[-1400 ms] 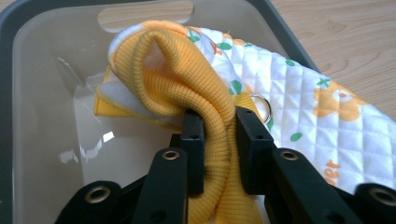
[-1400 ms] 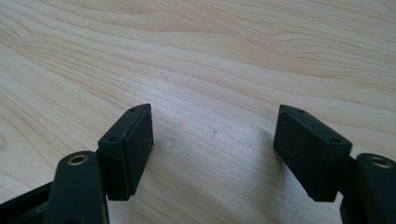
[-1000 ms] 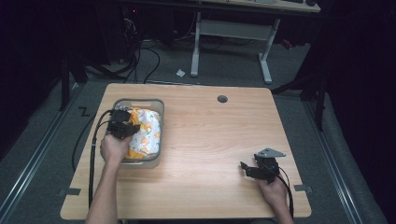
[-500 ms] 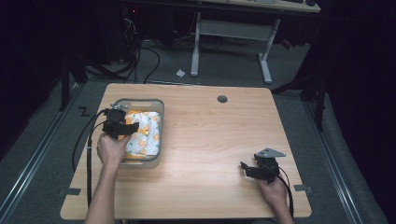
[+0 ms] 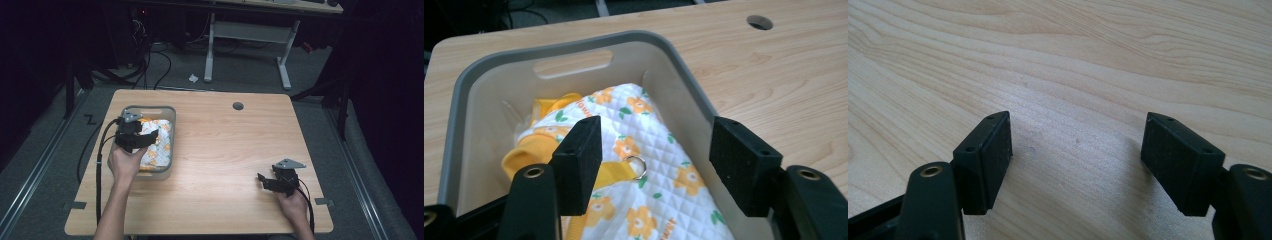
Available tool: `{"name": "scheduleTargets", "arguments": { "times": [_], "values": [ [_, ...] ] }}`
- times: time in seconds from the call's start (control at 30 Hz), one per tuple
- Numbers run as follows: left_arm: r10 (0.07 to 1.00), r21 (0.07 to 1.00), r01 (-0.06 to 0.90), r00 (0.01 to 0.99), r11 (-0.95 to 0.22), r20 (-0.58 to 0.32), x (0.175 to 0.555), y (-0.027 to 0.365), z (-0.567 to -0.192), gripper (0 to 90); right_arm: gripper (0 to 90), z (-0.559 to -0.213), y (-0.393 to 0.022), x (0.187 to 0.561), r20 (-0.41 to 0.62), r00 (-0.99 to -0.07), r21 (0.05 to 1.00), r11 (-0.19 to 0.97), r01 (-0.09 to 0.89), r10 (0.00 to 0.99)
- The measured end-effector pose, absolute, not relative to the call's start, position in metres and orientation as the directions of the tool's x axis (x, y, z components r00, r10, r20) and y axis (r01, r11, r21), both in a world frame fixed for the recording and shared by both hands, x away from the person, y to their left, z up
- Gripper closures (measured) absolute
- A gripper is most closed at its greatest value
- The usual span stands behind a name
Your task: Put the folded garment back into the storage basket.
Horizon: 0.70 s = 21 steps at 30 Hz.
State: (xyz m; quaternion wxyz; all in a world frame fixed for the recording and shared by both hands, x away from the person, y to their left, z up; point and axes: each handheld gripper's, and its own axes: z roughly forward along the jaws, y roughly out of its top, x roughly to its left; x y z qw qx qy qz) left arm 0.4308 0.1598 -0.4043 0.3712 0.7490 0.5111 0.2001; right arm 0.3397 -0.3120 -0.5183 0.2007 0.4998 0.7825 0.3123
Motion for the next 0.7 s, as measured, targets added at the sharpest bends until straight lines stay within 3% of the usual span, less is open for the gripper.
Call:
{"name": "scheduleTargets", "arguments": {
  "times": [0.7],
  "values": [
    [0.894, 0.797, 0.550, 0.448, -0.251, -0.028, 0.405, 0.128, -0.386, 35.7, 28.8, -0.518, -0.312, 0.340, -0.003, -0.419, 0.690, 0.305, 0.656, 0.908]
  ]
}}
